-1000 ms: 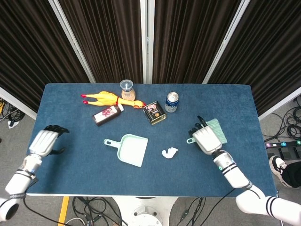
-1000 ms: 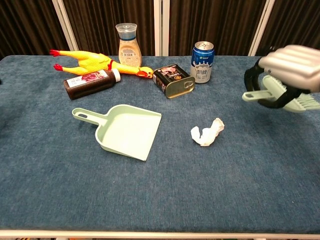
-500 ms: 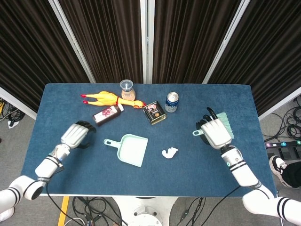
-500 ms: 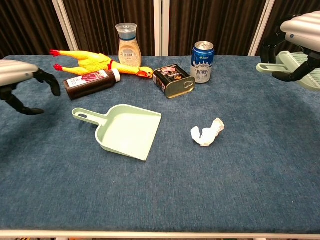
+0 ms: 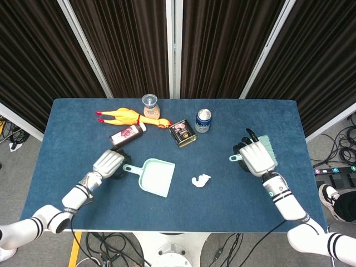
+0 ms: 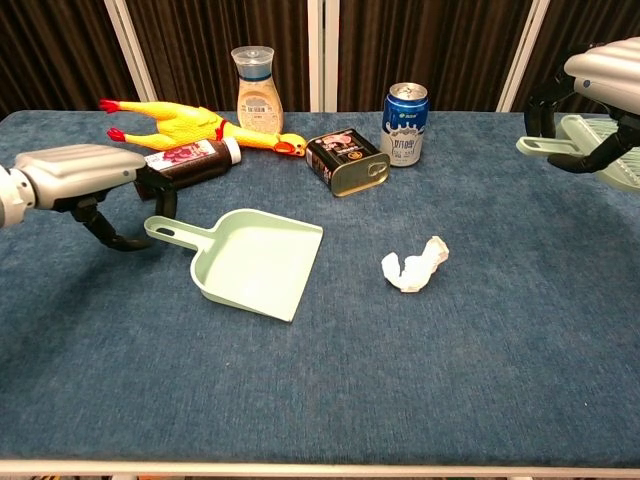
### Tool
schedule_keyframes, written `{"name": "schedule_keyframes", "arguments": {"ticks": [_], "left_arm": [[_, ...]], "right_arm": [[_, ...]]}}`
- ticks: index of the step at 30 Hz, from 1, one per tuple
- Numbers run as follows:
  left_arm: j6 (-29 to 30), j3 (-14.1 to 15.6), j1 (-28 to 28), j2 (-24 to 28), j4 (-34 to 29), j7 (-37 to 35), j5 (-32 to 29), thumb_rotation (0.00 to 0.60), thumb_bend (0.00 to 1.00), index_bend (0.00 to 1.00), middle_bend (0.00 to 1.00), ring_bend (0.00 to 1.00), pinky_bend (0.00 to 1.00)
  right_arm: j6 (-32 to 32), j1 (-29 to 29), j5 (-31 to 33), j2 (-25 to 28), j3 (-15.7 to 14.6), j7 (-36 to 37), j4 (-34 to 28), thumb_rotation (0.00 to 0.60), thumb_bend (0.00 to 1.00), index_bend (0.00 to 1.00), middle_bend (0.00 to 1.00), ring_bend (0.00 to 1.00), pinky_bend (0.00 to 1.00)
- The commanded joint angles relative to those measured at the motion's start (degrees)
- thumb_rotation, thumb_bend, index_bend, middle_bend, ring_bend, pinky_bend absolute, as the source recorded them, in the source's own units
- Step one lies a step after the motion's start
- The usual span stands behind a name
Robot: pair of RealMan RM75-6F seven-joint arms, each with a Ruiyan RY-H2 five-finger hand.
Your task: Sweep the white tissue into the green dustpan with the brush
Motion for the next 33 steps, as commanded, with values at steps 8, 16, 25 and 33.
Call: {"name": "schedule_keyframes", "arguments": {"ticks": [8,16,25,33], "left_arm": [[-0.7,-0.6,-1.5,-2.0,0.3,3.3,-2.8,0.600,0.28,0.48,0.48,0.34,0.27],[1.1,-0.3,-0.9,-2.7,0.3,2.2,-3.5,0.600,0.30,0.57,0.55,0.41,0.32],[1.4,-0.2,1.6,2.9,-9.0,-3.1,-6.6,0.600,0.31,0.58,0.56,0.42,0.34],[0.0,-0.8,2.1,3.4,-11.2,-3.0,-10.9,0.600,0.31,0.58,0.56,0.42,0.34]], "right_arm": [[-0.3,-0.1,-0.3,-0.4,-0.6,1.9,1.7,0.600,0.46,0.74,0.56,0.26,0.08],[-0.4,-0.1,-0.8,-0.5,-1.2,3.0,2.5,0.600,0.46,0.74,0.56,0.26,0.08],[-2.8,0.5,-2.6,1.5,-1.7,10.1,-3.8,0.600,0.46,0.74,0.56,0.26,0.08],[-4.8,2.1,-4.4,-0.3,-1.3,18.1,-8.7,0.600,0.47,0.74,0.56,0.26,0.03]]}}
